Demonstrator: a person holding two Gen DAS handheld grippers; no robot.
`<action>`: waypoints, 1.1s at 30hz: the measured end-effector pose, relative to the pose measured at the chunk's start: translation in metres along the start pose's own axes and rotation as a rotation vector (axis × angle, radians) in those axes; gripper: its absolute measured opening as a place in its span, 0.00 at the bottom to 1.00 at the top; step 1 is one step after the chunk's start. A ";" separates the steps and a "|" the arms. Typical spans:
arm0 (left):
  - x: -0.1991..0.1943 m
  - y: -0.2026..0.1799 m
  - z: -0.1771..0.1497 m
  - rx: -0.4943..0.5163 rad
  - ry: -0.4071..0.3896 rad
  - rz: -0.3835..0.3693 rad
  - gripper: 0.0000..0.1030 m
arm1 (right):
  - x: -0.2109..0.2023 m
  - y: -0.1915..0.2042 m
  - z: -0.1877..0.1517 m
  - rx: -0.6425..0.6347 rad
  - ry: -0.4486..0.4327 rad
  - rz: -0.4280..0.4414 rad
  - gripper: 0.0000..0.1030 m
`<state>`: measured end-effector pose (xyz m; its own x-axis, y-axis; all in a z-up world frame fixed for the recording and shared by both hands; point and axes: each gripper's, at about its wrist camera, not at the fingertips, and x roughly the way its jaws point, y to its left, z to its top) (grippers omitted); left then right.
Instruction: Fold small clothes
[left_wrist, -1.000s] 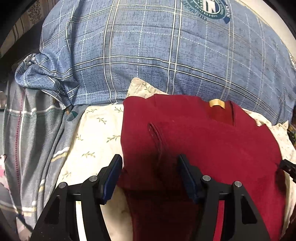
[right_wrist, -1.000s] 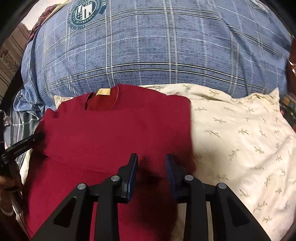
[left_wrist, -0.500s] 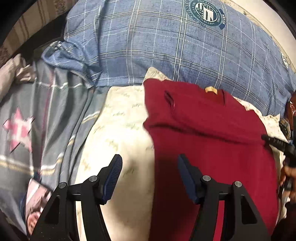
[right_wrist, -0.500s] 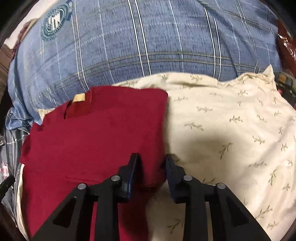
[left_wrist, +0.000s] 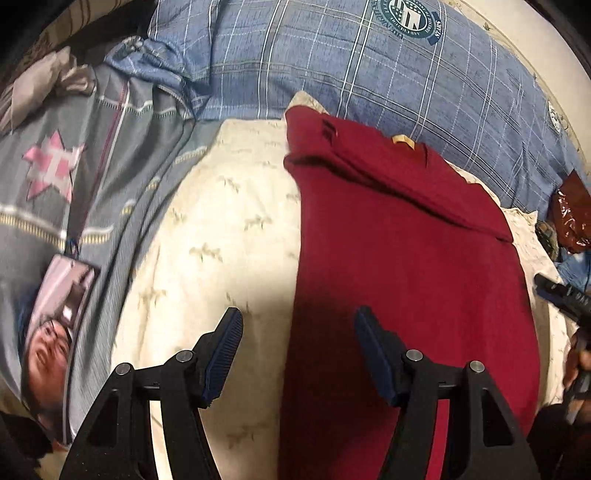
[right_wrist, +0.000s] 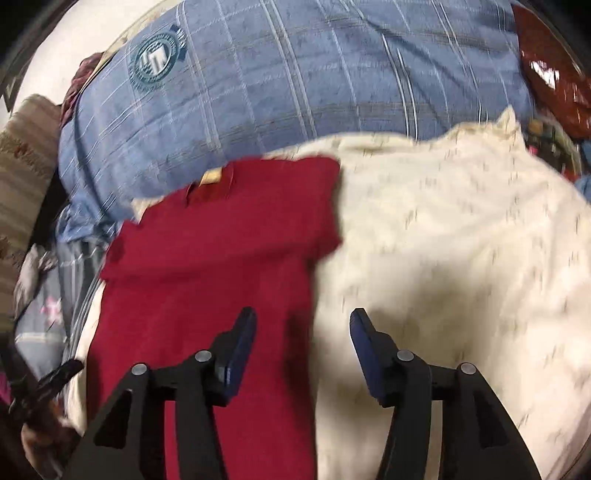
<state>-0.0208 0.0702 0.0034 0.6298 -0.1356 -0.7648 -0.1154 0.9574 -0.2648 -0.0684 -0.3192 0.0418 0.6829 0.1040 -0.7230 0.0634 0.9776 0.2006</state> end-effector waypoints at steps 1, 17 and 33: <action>0.000 0.002 -0.001 -0.011 0.006 0.000 0.61 | 0.002 -0.002 -0.008 0.009 0.011 0.003 0.54; -0.023 0.005 -0.037 0.007 0.024 -0.003 0.62 | -0.011 -0.012 -0.037 0.000 0.007 -0.030 0.06; -0.023 0.004 -0.054 0.008 0.053 -0.005 0.64 | -0.037 -0.002 -0.090 -0.092 0.043 0.021 0.08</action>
<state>-0.0774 0.0634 -0.0124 0.5890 -0.1535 -0.7934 -0.1063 0.9585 -0.2644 -0.1592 -0.3087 0.0092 0.6516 0.1302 -0.7473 -0.0187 0.9876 0.1557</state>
